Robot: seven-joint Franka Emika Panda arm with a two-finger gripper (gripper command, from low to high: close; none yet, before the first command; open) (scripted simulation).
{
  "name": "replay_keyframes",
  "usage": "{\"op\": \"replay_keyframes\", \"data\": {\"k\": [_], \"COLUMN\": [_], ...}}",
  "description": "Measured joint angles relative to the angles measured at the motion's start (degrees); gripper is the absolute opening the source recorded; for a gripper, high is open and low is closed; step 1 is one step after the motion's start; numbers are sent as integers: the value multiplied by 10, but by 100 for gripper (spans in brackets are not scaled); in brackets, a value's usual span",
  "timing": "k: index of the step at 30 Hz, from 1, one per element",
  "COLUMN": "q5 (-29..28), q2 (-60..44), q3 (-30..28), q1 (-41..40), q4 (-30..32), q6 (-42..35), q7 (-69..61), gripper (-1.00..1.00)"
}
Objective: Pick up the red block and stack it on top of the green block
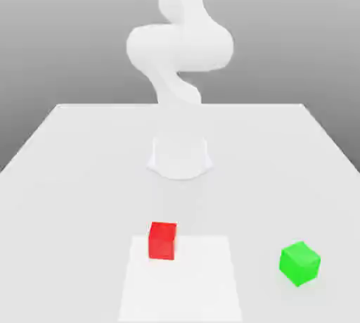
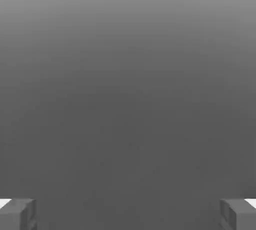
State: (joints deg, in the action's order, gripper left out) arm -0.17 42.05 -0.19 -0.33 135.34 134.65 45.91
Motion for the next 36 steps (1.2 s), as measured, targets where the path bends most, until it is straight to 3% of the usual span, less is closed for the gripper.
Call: {"op": "replay_keyframes", "data": {"k": [17,24,25,31,36], "q5": [-5,15,17,15,5], "q2": [-348,-516,-529,-536,-459], "q3": [-22,-8,-6,-4,-9], "q1": [-26,-39,-41,-43,-41], "q4": [289,289,287,286,297], "q6": [253,392,403,408,342], "q7": [-1,-16,-17,-15,-8], "gripper": [0,0,-100,-100,-100]}}
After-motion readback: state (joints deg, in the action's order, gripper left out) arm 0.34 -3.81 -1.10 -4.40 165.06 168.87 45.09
